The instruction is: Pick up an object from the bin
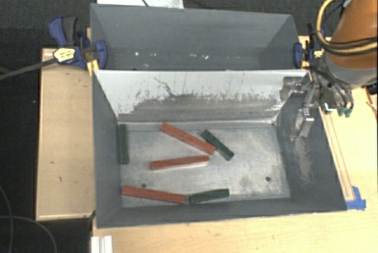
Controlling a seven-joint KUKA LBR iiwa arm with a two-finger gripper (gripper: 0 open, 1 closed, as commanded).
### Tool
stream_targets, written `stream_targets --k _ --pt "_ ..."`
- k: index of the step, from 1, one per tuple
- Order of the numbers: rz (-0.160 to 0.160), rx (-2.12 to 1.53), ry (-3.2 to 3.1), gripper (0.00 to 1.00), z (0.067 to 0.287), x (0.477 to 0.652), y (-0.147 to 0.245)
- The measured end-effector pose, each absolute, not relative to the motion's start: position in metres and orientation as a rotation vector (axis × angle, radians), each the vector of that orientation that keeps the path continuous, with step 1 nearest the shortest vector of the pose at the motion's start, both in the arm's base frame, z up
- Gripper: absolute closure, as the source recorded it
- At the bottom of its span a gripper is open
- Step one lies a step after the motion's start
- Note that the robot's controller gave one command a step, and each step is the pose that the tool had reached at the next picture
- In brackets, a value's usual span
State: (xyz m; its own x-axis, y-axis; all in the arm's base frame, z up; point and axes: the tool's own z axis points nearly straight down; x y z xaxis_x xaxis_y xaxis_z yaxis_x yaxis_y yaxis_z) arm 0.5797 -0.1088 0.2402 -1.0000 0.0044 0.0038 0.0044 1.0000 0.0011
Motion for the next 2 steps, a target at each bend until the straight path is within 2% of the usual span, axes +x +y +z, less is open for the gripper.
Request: stream_targets --k 1,2 --pt "-0.005 0.254 -3.127 0.00 0.123 0.567 -0.059" --pt "-0.005 0.413 -3.111 0.00 0.068 0.556 -0.015"
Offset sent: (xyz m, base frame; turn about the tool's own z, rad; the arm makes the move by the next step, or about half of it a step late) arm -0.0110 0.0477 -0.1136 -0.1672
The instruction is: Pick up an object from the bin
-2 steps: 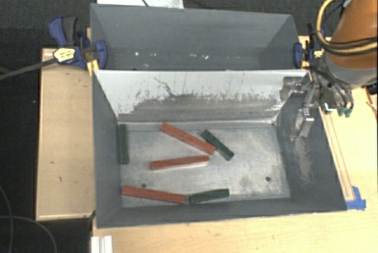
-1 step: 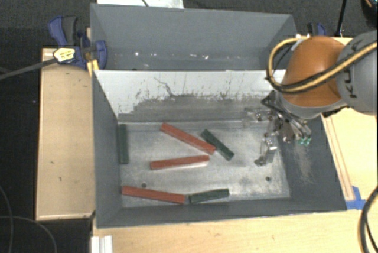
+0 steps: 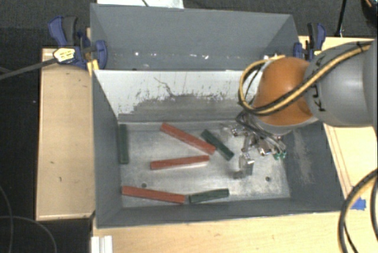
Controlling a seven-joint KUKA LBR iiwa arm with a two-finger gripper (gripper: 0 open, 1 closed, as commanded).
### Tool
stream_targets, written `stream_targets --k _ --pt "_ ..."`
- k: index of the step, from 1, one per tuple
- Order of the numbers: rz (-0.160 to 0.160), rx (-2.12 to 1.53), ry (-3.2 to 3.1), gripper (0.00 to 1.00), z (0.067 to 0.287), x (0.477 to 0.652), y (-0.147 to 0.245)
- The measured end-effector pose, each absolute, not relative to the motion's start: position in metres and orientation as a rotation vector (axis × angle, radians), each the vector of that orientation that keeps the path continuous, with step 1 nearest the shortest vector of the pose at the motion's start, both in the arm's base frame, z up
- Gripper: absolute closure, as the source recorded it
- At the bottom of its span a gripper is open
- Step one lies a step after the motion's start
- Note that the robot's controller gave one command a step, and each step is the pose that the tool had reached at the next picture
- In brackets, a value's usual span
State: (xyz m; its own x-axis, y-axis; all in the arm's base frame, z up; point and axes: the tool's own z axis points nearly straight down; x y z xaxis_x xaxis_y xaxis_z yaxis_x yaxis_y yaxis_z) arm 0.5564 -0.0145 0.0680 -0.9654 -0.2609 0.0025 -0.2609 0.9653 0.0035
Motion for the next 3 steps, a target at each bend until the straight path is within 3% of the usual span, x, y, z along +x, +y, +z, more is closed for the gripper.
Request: stream_targets --k 1,2,3 --pt "-0.005 0.259 -3.138 0.00 0.071 0.593 0.038" --pt "-0.001 0.260 -3.136 1.00 0.071 0.593 0.035" --pt "0.001 0.310 -3.138 1.00 0.219 0.575 0.025"
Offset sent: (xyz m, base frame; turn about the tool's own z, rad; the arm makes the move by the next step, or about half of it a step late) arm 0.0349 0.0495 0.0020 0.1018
